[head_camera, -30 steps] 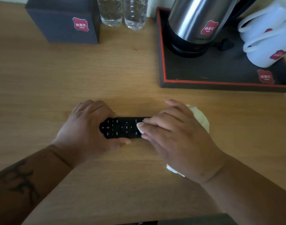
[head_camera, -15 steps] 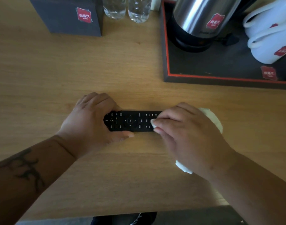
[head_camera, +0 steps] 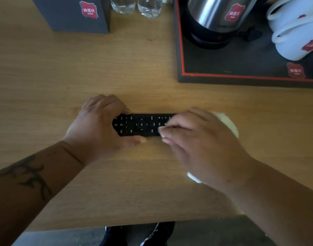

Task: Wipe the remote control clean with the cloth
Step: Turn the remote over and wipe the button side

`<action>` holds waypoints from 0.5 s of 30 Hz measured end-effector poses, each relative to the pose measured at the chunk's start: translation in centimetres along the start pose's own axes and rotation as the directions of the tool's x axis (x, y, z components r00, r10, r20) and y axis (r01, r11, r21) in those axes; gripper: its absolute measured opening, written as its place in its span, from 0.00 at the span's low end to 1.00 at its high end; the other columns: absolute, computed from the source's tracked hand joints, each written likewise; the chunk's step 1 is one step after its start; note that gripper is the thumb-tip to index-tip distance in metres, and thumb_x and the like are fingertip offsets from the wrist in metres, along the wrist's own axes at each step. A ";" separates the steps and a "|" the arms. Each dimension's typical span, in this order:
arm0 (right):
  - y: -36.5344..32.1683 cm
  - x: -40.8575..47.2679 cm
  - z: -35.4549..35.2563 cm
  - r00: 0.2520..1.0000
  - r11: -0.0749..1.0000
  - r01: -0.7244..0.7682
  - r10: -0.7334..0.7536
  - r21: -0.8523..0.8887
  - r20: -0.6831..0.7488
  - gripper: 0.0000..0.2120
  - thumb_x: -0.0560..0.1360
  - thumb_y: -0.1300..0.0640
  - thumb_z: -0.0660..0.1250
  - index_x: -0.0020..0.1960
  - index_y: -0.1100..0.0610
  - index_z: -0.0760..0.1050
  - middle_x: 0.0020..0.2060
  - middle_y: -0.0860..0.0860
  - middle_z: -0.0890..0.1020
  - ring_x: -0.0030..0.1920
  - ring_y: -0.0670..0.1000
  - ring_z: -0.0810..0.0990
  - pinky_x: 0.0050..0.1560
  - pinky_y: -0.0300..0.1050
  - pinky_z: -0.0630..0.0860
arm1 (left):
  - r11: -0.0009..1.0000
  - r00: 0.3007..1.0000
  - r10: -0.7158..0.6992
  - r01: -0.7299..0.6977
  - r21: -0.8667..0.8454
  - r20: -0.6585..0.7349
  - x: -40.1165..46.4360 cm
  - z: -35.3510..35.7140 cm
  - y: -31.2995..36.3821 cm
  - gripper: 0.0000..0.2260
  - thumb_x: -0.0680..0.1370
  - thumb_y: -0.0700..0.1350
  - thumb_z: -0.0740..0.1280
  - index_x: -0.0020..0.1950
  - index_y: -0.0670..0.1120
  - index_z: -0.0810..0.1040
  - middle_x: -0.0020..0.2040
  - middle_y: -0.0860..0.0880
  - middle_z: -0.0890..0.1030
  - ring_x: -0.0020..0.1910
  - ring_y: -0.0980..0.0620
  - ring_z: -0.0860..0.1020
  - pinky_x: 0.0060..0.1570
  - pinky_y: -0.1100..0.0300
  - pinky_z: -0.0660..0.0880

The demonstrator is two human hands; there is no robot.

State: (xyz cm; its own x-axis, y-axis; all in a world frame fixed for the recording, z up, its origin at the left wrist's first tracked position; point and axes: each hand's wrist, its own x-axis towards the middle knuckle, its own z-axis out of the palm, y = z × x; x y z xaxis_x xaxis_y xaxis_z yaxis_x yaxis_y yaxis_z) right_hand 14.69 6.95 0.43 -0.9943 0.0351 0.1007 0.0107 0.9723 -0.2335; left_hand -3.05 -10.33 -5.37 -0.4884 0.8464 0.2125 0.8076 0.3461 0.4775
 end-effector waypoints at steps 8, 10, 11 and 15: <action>2.3 -2.3 -0.1 0.982 0.984 -0.176 0.178 0.038 -0.057 0.08 0.78 0.53 0.68 0.53 0.52 0.85 0.45 0.46 0.82 0.46 0.49 0.77 0.47 0.48 0.77 | 1.000 1.000 0.000 0.000 -0.001 -0.017 0.0 0.0 0.0 0.27 0.64 0.69 0.70 0.47 0.46 0.78 0.44 0.54 0.76 0.44 0.52 0.73 0.50 0.54 0.70; 2.9 -2.4 -0.8 0.968 0.967 -0.244 0.248 0.075 -0.050 0.09 0.78 0.53 0.68 0.54 0.51 0.85 0.46 0.44 0.82 0.49 0.47 0.78 0.51 0.44 0.75 | 1.000 1.000 0.001 -0.001 -0.002 -0.015 0.0 0.0 0.1 0.27 0.64 0.69 0.70 0.46 0.47 0.78 0.43 0.53 0.76 0.44 0.51 0.73 0.50 0.53 0.70; 3.2 -1.9 -0.9 0.958 0.956 -0.275 0.282 0.101 -0.058 0.09 0.78 0.52 0.68 0.54 0.50 0.84 0.47 0.43 0.82 0.50 0.47 0.78 0.52 0.43 0.74 | 1.000 1.000 0.004 -0.004 0.003 -0.017 0.0 0.0 0.1 0.27 0.64 0.69 0.70 0.46 0.47 0.78 0.43 0.53 0.76 0.44 0.51 0.73 0.49 0.53 0.70; 3.8 0.0 -0.7 0.923 0.921 -0.369 0.379 0.122 -0.063 0.08 0.77 0.51 0.69 0.54 0.47 0.84 0.46 0.42 0.81 0.48 0.45 0.77 0.48 0.40 0.73 | 1.000 1.000 0.003 -0.003 0.014 -0.022 -0.1 0.1 0.1 0.27 0.63 0.69 0.70 0.47 0.46 0.78 0.43 0.51 0.77 0.44 0.48 0.75 0.49 0.51 0.72</action>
State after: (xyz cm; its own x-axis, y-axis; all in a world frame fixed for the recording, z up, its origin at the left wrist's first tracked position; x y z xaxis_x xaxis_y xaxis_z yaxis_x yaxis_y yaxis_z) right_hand 14.82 10.79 0.20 -0.9075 0.4149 0.0652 0.3641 0.8545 -0.3704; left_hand -2.92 -10.31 -5.40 -0.4928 0.8385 0.2327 0.8136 0.3492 0.4649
